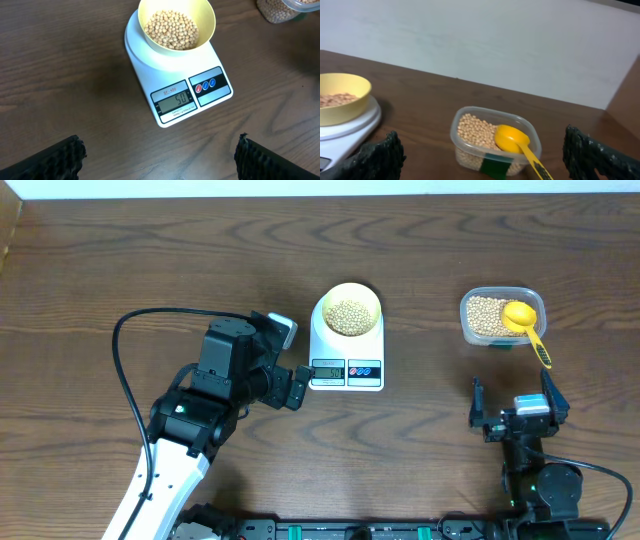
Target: Scoop item into bowl and weigh 50g on scale
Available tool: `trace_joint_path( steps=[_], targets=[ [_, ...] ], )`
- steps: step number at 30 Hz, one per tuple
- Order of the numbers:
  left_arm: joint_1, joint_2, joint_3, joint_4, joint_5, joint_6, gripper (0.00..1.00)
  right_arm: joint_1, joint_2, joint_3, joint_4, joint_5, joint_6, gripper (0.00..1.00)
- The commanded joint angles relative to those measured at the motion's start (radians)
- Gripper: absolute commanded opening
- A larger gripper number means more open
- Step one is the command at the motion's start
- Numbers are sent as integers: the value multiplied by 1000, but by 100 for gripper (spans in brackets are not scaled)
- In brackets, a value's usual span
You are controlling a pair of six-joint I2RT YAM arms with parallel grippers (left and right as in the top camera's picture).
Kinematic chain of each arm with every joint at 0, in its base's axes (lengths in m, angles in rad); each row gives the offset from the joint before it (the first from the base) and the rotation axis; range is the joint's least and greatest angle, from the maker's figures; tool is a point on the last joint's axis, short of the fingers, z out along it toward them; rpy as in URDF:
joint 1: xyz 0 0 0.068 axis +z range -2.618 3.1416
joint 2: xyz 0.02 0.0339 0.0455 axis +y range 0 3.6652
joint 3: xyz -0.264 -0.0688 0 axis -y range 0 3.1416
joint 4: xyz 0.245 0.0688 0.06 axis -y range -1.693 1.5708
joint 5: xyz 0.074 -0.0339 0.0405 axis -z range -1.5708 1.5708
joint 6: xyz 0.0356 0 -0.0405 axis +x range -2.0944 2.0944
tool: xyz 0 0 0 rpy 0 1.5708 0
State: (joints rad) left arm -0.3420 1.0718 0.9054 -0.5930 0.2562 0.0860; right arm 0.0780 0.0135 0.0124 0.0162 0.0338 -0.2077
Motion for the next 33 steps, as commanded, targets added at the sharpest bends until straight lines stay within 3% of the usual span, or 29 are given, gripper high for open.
trace_joint_path(
  steps=[1, 11, 19, 33],
  targets=[
    [5, 0, 0, 4, -6, 7, 98, 8, -9, -7, 7, 50, -40, 99],
    [5, 0, 0, 4, -6, 7, 98, -14, -9, -7, -51, 122, -53, 99],
    [5, 0, 0, 4, -6, 7, 98, -60, -9, -7, -77, 134, 151, 99],
    [5, 0, 0, 4, -6, 7, 98, -86, -9, -7, -76, 124, 185, 99]
  ],
)
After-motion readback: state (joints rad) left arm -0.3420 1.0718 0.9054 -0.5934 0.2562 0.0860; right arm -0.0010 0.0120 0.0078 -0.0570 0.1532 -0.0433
